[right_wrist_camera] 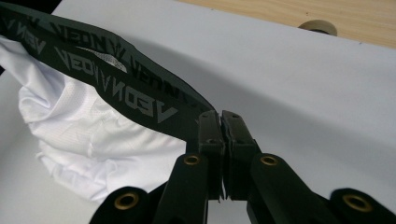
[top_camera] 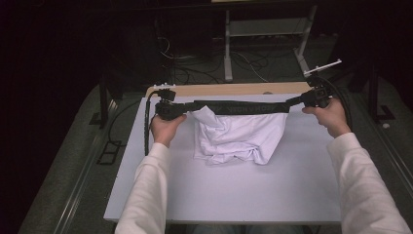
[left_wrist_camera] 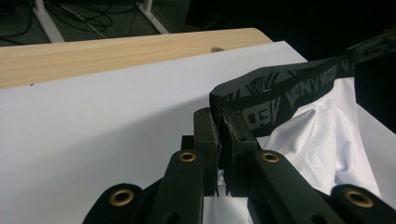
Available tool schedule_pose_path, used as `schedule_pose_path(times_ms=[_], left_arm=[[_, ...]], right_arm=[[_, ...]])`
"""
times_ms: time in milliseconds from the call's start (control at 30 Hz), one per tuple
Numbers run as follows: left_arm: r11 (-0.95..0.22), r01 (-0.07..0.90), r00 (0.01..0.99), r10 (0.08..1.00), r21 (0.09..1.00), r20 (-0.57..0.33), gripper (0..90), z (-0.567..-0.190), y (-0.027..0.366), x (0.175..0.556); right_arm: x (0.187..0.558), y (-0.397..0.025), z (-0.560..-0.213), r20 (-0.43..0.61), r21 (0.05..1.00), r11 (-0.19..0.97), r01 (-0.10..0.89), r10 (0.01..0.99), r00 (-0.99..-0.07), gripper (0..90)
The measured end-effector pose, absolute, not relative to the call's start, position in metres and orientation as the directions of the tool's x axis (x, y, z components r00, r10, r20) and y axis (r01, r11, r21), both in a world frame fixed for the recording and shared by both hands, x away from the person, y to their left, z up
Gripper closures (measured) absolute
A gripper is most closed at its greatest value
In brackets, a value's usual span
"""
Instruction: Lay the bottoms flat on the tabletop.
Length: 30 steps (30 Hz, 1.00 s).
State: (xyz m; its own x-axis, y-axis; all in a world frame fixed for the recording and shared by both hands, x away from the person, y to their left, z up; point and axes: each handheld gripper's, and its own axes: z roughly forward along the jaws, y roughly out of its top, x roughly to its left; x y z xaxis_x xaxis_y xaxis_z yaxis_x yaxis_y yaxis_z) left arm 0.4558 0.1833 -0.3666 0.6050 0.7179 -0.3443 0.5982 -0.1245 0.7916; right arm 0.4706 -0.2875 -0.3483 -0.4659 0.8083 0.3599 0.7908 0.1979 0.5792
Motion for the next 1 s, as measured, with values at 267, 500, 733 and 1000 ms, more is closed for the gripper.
schedule_pose_path(times_ms=[267,500,733,1000], left_arm=[[-0.075,0.629,0.561,0.733,0.774,-0.385,84.4,-0.391,0.182,0.473],[0.005,0.691,0.497,0.723,0.723,-0.480,73.4,-0.426,0.181,0.479],[0.028,0.743,0.446,0.724,0.668,-0.526,48.2,-0.435,0.197,0.467],[-0.076,0.777,0.479,0.716,0.625,-0.508,42.2,-0.445,0.197,0.429]], right_arm=[[0.489,-0.288,-0.371,0.379,0.569,0.153,0.808,0.823,-0.422,86.3],[0.492,-0.282,-0.410,0.420,0.522,0.115,0.845,0.828,-0.372,86.3],[0.487,-0.285,-0.424,0.436,0.515,0.097,0.852,0.826,-0.357,86.3],[0.480,-0.289,-0.425,0.442,0.522,0.086,0.848,0.823,-0.356,86.3]])
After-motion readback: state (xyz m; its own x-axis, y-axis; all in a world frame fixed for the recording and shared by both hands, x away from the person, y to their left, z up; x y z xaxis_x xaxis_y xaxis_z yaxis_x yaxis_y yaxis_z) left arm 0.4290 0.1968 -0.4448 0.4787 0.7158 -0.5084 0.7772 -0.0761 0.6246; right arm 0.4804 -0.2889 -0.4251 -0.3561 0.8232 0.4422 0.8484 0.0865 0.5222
